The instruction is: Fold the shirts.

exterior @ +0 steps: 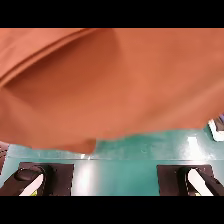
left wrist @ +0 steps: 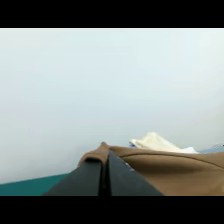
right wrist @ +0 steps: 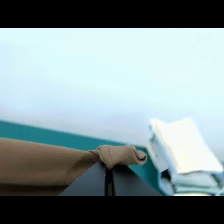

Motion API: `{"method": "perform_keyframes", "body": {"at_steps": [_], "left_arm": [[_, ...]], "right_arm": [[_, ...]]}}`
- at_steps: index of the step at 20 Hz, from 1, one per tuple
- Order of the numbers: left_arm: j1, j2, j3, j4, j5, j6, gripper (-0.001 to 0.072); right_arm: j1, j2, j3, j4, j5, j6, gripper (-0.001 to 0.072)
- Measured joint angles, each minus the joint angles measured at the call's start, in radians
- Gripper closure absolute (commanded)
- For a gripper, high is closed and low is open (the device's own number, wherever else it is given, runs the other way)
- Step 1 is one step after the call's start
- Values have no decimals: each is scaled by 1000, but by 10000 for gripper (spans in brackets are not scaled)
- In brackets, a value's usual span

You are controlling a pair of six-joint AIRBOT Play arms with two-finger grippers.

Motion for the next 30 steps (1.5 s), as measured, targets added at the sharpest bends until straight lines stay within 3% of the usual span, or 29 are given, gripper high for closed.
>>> {"method": "perform_keyframes", "body": {"at_steps": [5,10,14,18,22,26,30], "left_arm": [[0,-212,-112,61,-151,27,682],[1,-549,-157,89,-294,77,682],[18,-790,-164,94,-215,94,683],[55,-902,-166,81,-69,86,683],[92,-927,-168,67,-106,79,684],[103,-933,-219,67,-227,98,683],[100,-935,-339,66,-262,106,682]], "right_arm": [[143,-201,-115,-66,87,18,699],[252,-468,-251,-151,116,35,698],[279,-694,-201,-169,100,37,699],[286,-847,-65,-173,81,38,699],[288,-872,-61,-204,75,39,699],[288,-818,-220,-259,68,40,699],[290,-762,-401,-277,25,39,698]]}}
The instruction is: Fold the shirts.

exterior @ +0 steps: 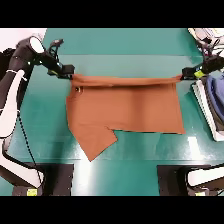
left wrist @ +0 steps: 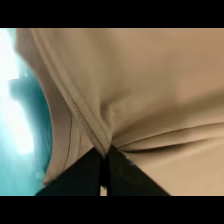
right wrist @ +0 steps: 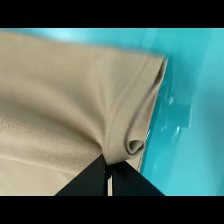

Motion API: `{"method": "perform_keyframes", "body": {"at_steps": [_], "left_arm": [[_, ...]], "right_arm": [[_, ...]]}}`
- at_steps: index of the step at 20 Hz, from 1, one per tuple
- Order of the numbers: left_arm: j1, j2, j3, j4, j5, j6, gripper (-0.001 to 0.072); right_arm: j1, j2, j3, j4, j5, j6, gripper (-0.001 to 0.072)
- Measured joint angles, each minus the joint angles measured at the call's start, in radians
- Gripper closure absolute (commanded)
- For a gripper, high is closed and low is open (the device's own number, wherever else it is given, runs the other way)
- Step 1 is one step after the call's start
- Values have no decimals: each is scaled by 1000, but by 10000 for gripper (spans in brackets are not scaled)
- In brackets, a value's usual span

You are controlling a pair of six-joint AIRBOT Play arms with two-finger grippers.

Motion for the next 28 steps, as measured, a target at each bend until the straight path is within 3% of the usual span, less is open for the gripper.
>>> {"method": "perform_keyframes", "body": {"at_steps": [1,2,3,4,12,17,22,28], "left_arm": [[0,0,-32,-1,-3,2,680],[0,0,-57,-1,-6,2,540],[2,0,-76,3,-10,2,279],[5,1,-90,11,-16,0,215],[5,200,-237,10,-66,-9,215],[5,513,-652,-11,-48,-56,215],[5,805,-1079,-159,32,-96,215],[-75,914,-1305,-314,202,-119,215]], "right_arm": [[1,15,-41,-1,-12,0,698],[3,29,-76,-2,-23,0,679],[6,41,-111,-3,-34,2,472],[8,53,-136,-11,-45,3,300],[-17,186,-207,-4,38,39,300],[-47,294,-212,-3,126,43,300],[-55,369,-213,-4,151,43,300],[-55,397,-213,-3,163,43,300]]}}
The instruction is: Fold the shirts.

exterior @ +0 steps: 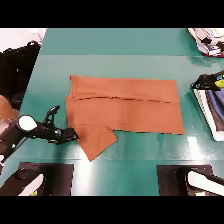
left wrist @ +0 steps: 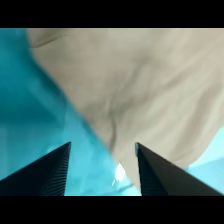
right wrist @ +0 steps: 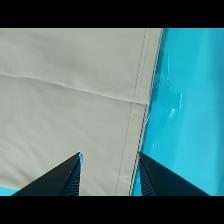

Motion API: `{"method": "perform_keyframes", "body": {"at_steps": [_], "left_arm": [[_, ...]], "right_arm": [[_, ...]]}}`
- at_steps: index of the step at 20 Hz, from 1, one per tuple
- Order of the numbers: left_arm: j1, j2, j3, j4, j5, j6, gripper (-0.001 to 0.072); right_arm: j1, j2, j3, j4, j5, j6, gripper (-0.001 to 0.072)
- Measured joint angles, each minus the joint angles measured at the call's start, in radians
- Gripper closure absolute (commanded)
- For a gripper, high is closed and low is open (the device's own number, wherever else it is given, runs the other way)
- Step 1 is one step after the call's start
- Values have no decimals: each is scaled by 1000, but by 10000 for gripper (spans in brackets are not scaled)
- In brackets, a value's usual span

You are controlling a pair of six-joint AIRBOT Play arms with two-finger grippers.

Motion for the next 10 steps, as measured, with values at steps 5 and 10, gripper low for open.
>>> {"method": "perform_keyframes", "body": {"at_steps": [5,10], "left_arm": [[-76,14,-62,-47,148,-60,475],[-94,15,-51,-55,212,-82,683]], "right_arm": [[0,4,0,3,20,0,300],[-43,32,-63,45,32,1,300]]}}
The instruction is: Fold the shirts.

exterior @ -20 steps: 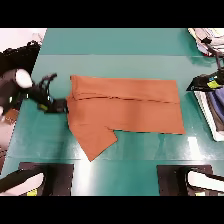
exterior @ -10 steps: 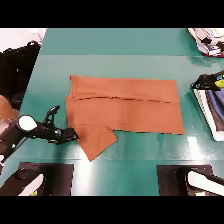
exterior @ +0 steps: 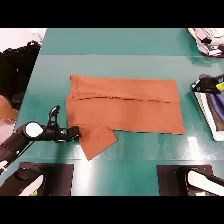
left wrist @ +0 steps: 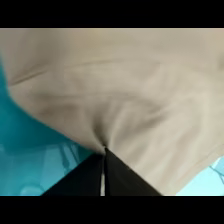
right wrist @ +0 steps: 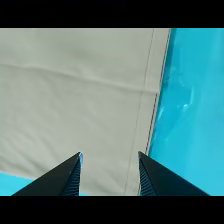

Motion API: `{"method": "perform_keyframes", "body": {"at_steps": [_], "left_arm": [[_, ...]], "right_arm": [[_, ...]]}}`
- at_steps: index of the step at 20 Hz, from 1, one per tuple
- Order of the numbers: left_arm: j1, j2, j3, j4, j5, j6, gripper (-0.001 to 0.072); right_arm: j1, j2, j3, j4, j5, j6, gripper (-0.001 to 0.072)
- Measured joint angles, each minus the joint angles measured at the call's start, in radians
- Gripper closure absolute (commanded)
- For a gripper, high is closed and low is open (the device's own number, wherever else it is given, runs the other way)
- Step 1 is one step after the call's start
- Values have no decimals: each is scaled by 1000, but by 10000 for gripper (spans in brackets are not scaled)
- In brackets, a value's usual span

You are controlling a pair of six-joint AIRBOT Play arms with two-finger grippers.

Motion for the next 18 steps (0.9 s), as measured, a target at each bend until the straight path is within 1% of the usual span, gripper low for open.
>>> {"method": "perform_keyframes", "body": {"at_steps": [3,4,5,7,9,12,16,17,18], "left_arm": [[-2,0,49,-6,-11,17,683],[-3,0,67,-8,-16,25,683],[-3,0,84,-8,-18,31,683],[-3,0,108,-9,-19,40,683],[-3,0,121,-9,-19,44,683],[-3,0,129,-10,-20,48,683],[-3,0,133,-10,-20,50,683],[-3,0,134,-10,-20,51,683],[-3,0,134,-9,-19,52,682]], "right_arm": [[-89,61,-171,10,-11,0,295],[-126,80,-238,10,-17,0,233],[-167,97,-308,11,-23,0,215],[-254,120,-451,29,-41,0,221],[-330,131,-574,59,-71,-1,274],[-395,140,-706,113,-124,-15,274],[-418,143,-788,185,-178,-30,283],[-416,143,-796,197,-185,-33,314],[-404,144,-802,203,-200,-37,386]]}}
